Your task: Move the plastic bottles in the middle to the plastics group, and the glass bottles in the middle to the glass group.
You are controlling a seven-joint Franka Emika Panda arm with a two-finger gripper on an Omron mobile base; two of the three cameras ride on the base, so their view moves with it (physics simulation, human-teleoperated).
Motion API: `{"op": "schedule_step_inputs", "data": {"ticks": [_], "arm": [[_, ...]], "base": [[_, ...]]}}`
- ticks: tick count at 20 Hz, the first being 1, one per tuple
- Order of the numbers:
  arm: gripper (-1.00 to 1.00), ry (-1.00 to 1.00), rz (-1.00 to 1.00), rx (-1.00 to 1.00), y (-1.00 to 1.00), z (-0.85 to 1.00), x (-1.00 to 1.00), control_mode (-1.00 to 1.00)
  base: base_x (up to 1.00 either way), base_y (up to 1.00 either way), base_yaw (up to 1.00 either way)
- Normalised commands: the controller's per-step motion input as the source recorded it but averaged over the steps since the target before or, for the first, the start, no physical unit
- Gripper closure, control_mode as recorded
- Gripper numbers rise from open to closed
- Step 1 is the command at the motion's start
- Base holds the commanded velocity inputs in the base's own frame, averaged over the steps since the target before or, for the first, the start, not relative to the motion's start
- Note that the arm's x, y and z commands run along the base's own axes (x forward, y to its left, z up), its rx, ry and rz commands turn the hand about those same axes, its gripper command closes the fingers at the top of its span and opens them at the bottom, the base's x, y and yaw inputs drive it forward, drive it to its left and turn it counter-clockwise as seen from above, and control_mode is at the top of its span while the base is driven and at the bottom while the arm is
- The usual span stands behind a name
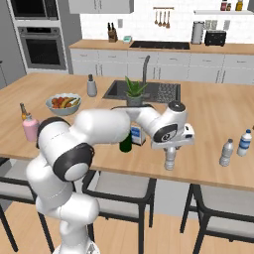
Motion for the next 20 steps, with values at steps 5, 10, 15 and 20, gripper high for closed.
{"op": "schedule_step_inputs", "data": {"ticks": [5,10,15,20], "arm": [[1.00,0.00,-0.12,0.00,-0.39,0.10,0.00,-1.00],[1.00,0.00,-0.13,0.00,-0.45,0.00,0.07,-1.00],[1.00,-0.01,-0.13,0.00,-0.42,0.01,0.28,-1.00],[1.00,-0.01,-0.06,0.03,-0.19,0.03,0.07,-1.00]], "base": [[0.00,0.00,0.00],[0.00,0.00,0.00],[0.00,0.00,0.00],[0.00,0.00,0.00]]}}
